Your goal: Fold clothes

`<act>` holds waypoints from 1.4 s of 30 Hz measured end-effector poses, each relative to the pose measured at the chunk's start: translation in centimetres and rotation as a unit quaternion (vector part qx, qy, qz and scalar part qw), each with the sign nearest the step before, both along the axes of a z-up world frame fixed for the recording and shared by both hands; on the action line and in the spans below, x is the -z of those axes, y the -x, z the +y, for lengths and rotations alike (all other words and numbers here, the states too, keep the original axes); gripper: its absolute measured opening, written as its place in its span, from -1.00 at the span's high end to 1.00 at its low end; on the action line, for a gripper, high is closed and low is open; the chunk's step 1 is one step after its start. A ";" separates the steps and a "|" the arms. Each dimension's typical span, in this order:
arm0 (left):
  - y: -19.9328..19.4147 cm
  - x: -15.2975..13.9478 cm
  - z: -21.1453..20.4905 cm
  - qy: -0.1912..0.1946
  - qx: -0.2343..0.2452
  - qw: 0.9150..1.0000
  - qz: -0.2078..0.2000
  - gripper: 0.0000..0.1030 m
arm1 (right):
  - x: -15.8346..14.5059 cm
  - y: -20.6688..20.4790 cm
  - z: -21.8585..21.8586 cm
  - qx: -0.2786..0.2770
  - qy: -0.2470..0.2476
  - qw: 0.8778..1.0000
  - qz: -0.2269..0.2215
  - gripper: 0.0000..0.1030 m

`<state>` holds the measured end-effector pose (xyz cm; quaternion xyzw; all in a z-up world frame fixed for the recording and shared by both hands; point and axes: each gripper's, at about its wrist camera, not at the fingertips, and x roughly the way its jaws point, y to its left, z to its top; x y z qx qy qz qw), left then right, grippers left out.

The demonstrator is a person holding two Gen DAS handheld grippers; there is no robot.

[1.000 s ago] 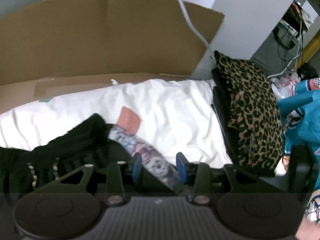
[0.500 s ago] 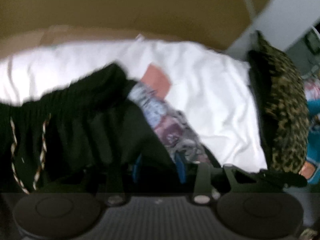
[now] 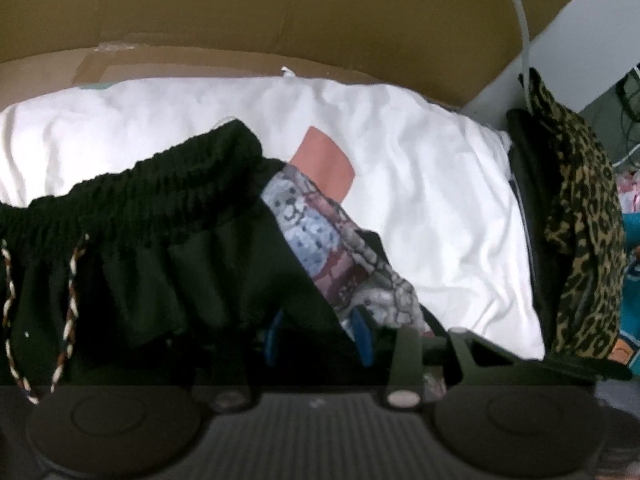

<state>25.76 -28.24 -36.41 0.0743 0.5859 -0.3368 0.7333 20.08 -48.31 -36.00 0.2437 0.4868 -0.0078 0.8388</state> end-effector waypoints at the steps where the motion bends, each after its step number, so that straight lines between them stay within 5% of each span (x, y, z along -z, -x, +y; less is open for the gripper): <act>1: 0.0 0.0 0.0 0.000 0.001 1.000 -0.001 0.21 | -0.2 0.0 -0.1 0.005 -0.013 1.000 -0.005 0.95; 3: 0.1 0.0 -0.1 -0.001 0.002 1.000 -0.003 0.21 | -0.5 0.0 0.3 0.004 -0.009 1.000 -0.007 0.57; 4: 0.0 0.0 -0.1 -0.001 0.002 1.000 -0.003 0.21 | -0.5 0.0 0.6 -0.003 -0.002 1.000 -0.008 0.22; 5: 0.0 0.0 0.0 0.000 0.001 1.000 -0.002 0.21 | -0.5 0.0 1.1 -0.014 0.007 1.000 -0.010 0.15; 7: -0.2 0.0 0.0 0.003 -0.002 1.000 0.002 0.21 | 0.0 -0.1 2.2 -0.038 0.028 0.999 0.000 0.18; 10: -0.3 0.1 0.1 0.005 -0.007 1.000 0.006 0.21 | 0.6 -0.2 3.4 -0.067 0.054 0.996 0.009 0.97; 11: -0.4 0.1 0.1 0.006 -0.009 1.000 0.007 0.21 | 0.5 -0.2 3.5 -0.072 0.057 0.996 0.009 1.00; 27: -1.2 -0.8 1.7 0.046 -0.014 0.999 0.017 0.25 | -0.2 1.6 -0.9 -0.001 0.070 0.998 0.006 1.00; 31: -1.6 -1.7 2.2 0.052 -0.010 0.999 0.014 0.25 | -1.0 2.2 -2.5 0.031 0.024 0.999 -0.015 0.99; 36: -2.7 -2.0 3.0 0.019 -0.014 1.000 -0.012 0.25 | -1.8 2.1 -0.7 0.001 0.001 0.999 -0.035 0.98; 42: -4.5 0.4 5.1 0.024 -0.079 0.996 0.027 0.39 | -0.4 1.5 2.4 -0.048 0.019 0.999 -0.005 0.96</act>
